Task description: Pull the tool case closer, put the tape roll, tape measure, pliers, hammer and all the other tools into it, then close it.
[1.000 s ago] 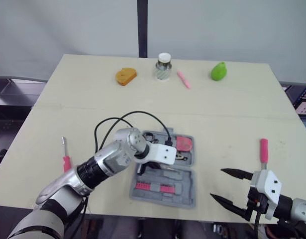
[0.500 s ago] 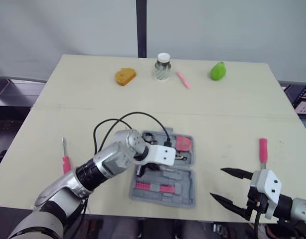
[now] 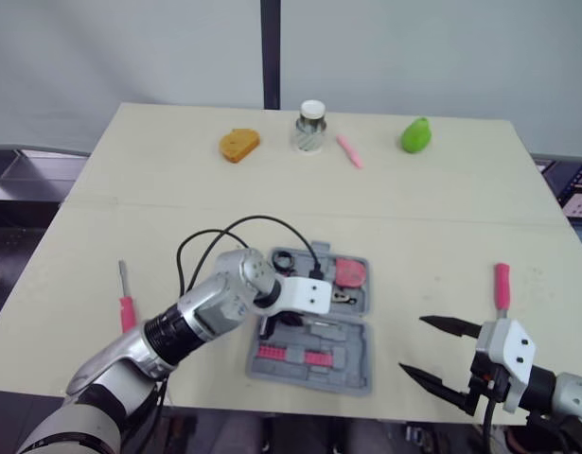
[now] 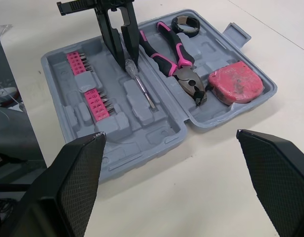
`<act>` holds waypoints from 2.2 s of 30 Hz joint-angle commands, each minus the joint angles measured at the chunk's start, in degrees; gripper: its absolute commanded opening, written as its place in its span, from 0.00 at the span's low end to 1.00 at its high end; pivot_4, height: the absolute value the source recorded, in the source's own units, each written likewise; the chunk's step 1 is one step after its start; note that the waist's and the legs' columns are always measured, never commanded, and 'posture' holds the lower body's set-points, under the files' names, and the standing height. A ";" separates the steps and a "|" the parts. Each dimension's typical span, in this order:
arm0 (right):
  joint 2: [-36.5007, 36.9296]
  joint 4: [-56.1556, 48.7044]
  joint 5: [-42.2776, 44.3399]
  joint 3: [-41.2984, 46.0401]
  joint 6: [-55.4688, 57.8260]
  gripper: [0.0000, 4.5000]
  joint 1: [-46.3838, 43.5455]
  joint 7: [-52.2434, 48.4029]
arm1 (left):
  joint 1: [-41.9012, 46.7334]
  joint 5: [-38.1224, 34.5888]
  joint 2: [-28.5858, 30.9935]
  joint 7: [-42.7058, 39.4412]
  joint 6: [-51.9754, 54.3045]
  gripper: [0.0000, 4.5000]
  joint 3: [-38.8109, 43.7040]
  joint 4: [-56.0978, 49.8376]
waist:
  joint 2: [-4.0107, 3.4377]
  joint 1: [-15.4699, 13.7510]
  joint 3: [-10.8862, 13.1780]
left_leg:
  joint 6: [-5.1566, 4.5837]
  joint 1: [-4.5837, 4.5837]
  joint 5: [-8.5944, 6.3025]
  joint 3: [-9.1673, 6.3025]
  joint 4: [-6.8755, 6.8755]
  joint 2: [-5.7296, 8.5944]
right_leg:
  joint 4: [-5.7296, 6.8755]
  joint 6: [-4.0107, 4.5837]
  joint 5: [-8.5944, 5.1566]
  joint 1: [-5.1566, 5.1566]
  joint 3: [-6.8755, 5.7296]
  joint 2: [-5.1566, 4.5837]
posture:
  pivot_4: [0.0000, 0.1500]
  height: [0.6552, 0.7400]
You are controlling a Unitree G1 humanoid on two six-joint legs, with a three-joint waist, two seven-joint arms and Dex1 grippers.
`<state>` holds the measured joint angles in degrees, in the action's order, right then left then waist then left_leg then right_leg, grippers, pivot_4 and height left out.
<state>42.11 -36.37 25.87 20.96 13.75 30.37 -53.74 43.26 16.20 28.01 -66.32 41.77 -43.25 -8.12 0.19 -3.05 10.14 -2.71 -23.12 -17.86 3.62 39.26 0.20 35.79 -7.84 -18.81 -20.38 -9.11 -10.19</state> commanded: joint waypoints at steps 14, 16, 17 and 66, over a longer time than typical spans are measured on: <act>-0.66 -1.25 0.45 0.32 -0.36 1.00 0.36 0.50 | 1.45 -5.57 1.12 -2.36 9.39 0.59 5.03 -6.84 | 0.00 0.07 0.00 | 0.00 -0.01 0.00 -0.01 0.00 -0.01 | 0.00 0.00 0.00 0.00 0.00 0.00 | 1.00 0.47; -0.67 -1.07 0.43 0.14 -0.41 1.00 0.13 0.48 | 1.59 -7.06 1.70 -2.01 11.38 0.59 6.68 -8.23 | 0.00 0.12 0.00 | 0.00 -0.01 0.00 -0.01 0.00 -0.01 | 0.00 0.00 0.00 0.00 0.00 0.00 | 1.00 0.47; -0.67 -1.00 0.41 0.06 -0.42 1.00 0.03 0.49 | 1.59 -7.75 1.98 -1.84 12.16 0.59 7.39 -8.84 | 0.00 0.13 0.00 | 0.00 0.00 0.00 -0.01 0.00 -0.01 | 0.01 0.00 0.00 0.00 0.00 0.00 | 1.00 0.47; -0.69 -1.35 2.12 3.72 -0.22 1.00 1.06 0.10 | -20.12 -17.06 -3.30 7.25 -38.36 0.03 22.54 18.22 | -0.02 0.09 -0.01 | 0.00 0.04 0.00 -0.03 0.01 0.05 | 0.08 0.00 0.00 0.00 -0.03 -0.07 | 1.00 0.47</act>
<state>41.58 -36.27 27.08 22.90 13.78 30.90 -53.74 23.08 -1.70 24.91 -59.55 3.95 -20.33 9.73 0.17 -2.96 10.12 -2.71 -23.07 -17.87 3.59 39.27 0.25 35.87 -7.83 -18.81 -20.38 -9.14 -10.26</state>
